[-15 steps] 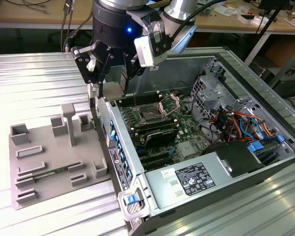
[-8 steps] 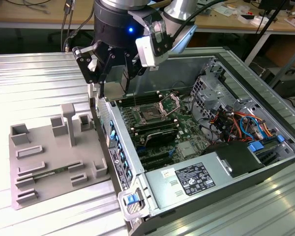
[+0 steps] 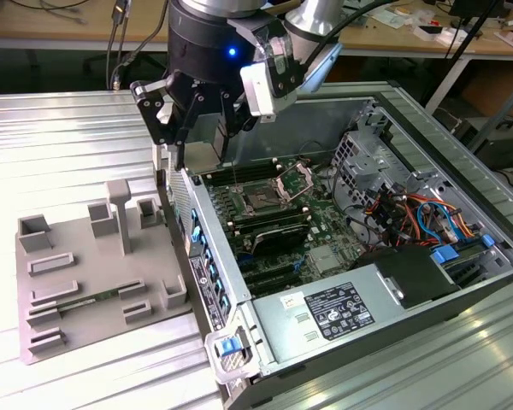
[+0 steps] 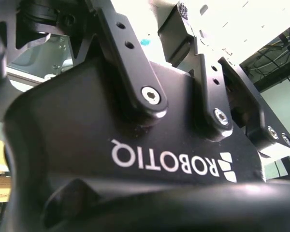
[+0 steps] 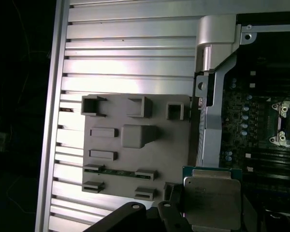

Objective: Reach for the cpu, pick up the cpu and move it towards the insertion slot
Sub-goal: 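Pick up the cpu and move it towards the insertion slot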

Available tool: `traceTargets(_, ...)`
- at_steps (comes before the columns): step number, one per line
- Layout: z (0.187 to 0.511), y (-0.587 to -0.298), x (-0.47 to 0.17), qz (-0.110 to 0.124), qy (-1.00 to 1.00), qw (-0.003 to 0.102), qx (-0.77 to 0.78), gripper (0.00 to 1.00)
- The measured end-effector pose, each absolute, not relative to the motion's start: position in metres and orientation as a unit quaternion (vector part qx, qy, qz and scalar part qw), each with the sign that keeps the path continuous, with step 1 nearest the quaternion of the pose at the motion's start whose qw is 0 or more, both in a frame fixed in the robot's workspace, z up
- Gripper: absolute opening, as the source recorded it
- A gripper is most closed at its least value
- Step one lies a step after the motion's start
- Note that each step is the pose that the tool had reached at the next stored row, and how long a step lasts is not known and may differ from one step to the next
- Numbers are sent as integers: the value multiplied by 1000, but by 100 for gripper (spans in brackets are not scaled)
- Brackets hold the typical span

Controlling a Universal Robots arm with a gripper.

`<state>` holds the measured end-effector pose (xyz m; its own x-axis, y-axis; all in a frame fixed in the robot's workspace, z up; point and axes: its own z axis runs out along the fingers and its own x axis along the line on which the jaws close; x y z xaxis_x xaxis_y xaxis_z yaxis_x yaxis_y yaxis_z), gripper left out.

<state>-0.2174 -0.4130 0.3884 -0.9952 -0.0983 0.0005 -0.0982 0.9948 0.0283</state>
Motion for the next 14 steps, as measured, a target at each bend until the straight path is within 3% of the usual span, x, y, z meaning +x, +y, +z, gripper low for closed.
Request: traceTargets(14, 388, -413, -213, -14, -999, 1, 49, 55)
